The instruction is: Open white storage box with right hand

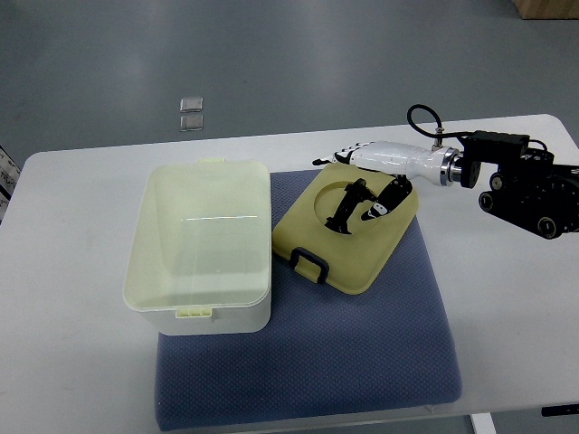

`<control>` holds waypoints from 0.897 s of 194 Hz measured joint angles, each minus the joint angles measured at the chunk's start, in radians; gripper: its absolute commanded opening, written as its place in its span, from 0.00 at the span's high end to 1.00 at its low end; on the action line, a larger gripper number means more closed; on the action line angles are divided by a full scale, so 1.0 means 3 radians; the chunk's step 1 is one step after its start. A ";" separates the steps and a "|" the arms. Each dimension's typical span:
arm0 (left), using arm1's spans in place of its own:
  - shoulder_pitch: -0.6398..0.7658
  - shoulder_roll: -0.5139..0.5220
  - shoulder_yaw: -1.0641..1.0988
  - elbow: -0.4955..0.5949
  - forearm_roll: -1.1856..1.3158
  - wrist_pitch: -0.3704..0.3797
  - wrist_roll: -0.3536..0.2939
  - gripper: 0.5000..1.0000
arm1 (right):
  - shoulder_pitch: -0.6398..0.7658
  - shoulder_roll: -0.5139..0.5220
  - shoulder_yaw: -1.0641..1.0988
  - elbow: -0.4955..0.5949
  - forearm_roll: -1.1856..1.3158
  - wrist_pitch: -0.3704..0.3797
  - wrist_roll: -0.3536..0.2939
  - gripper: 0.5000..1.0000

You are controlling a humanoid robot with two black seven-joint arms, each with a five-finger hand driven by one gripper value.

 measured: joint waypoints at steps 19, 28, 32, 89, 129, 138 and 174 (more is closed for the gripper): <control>0.0001 0.0000 0.0000 0.0000 0.0000 0.0000 0.0000 0.00 | -0.0063 -0.0007 0.0225 -0.0005 0.0370 0.0079 0.0000 0.14; 0.0001 0.0000 0.0000 0.0000 0.0000 0.0000 0.0000 0.00 | -0.0110 -0.0005 0.0341 -0.0009 0.0594 0.0127 0.0000 0.14; 0.0000 0.0000 0.0000 0.0000 0.0000 0.0000 0.0000 0.00 | -0.0133 -0.0003 0.0399 -0.0011 0.0705 0.0153 0.0000 0.14; 0.0000 0.0000 0.0000 0.0000 0.0000 0.0000 0.0000 0.00 | -0.0593 0.0200 0.1026 -0.0283 0.2256 0.0509 -0.0005 0.14; 0.0000 0.0000 0.0000 0.0000 0.0000 -0.0001 0.0000 0.00 | -0.0708 0.0472 0.1084 -0.0646 0.2888 0.0540 -0.0139 0.14; 0.0000 0.0000 0.0000 0.0000 0.0000 -0.0001 0.0000 0.00 | -0.0715 0.0494 0.1114 -0.0678 0.2996 0.0546 -0.0178 0.14; 0.0000 0.0000 0.0000 0.0000 0.0000 -0.0001 0.0000 0.00 | -0.0778 0.0505 0.1286 -0.0705 0.3502 0.0606 -0.0449 0.14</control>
